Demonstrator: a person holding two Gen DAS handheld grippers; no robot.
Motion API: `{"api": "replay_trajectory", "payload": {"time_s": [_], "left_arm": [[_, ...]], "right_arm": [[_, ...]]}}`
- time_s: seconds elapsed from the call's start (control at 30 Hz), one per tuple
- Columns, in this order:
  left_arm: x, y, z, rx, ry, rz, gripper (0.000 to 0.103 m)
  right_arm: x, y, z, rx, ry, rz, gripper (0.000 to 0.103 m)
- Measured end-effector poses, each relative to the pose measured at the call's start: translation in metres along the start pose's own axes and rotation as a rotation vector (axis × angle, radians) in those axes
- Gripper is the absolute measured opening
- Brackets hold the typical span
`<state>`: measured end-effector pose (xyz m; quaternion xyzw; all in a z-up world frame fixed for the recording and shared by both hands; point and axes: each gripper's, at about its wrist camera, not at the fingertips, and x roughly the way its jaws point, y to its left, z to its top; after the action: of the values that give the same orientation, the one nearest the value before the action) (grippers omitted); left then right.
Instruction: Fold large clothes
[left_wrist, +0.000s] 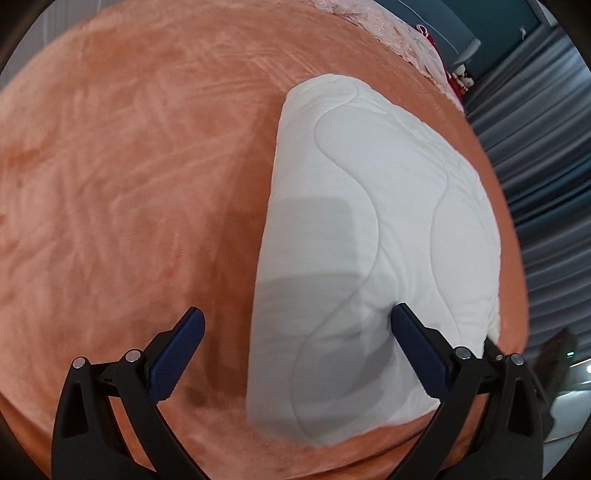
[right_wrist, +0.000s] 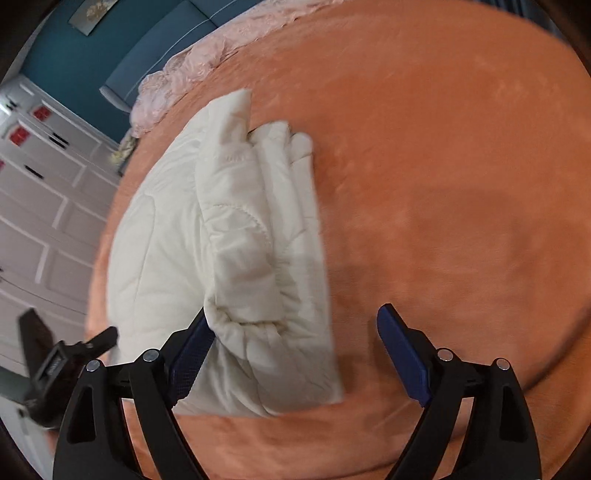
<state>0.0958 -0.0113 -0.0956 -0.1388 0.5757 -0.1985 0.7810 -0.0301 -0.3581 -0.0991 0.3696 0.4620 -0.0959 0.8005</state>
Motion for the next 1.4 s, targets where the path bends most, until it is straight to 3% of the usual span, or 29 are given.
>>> {"api": "replay_trajectory", "payload": {"time_s": [0.23,0.27,0.33,0.4,0.53,0.6,0.77,0.9,1.03,1.17,1.27,1.4], "left_arm": [[0.033,0.021,0.008,-0.169,0.097,-0.227,0.098],[0.036,0.021,0.008,-0.182,0.101,-0.246,0.098],[0.035,0.015,0.009,-0.163,0.104,-0.254,0.098],[0.026,0.001,0.010,-0.109,0.087,-0.234,0.088],[-0.005,-0.021,0.013,0.002,0.010,-0.201,0.064],[-0.029,-0.029,0.021,0.042,-0.042,-0.223,0.058],[-0.085,-0.039,0.041,0.144,-0.185,-0.214,0.054],[-0.135,-0.022,0.064,0.203,-0.328,-0.222,0.054],[-0.163,0.007,0.082,0.246,-0.454,-0.204,0.054],[-0.146,0.048,0.098,0.232,-0.465,-0.162,0.054],[-0.119,0.083,0.102,0.178,-0.409,-0.139,0.054],[-0.085,0.125,0.080,0.126,-0.318,-0.116,0.054]], "right_arm": [[0.022,-0.011,0.004,0.125,0.039,0.149,0.085],[0.024,-0.009,0.004,0.129,0.042,0.181,0.074],[0.020,-0.001,0.003,0.112,0.037,0.175,0.064],[0.011,0.013,0.004,0.060,0.020,0.146,0.044],[-0.019,0.038,0.010,0.005,-0.054,0.161,0.029],[-0.035,0.062,0.014,-0.045,-0.106,0.172,0.027],[-0.056,0.127,0.027,-0.199,-0.195,0.201,0.026],[-0.060,0.190,0.032,-0.357,-0.289,0.224,0.026],[-0.034,0.234,0.038,-0.441,-0.307,0.251,0.026],[0.015,0.250,0.027,-0.475,-0.264,0.208,0.026],[0.059,0.246,0.010,-0.480,-0.179,0.149,0.026],[0.085,0.230,-0.016,-0.475,-0.112,0.107,0.026]]}}
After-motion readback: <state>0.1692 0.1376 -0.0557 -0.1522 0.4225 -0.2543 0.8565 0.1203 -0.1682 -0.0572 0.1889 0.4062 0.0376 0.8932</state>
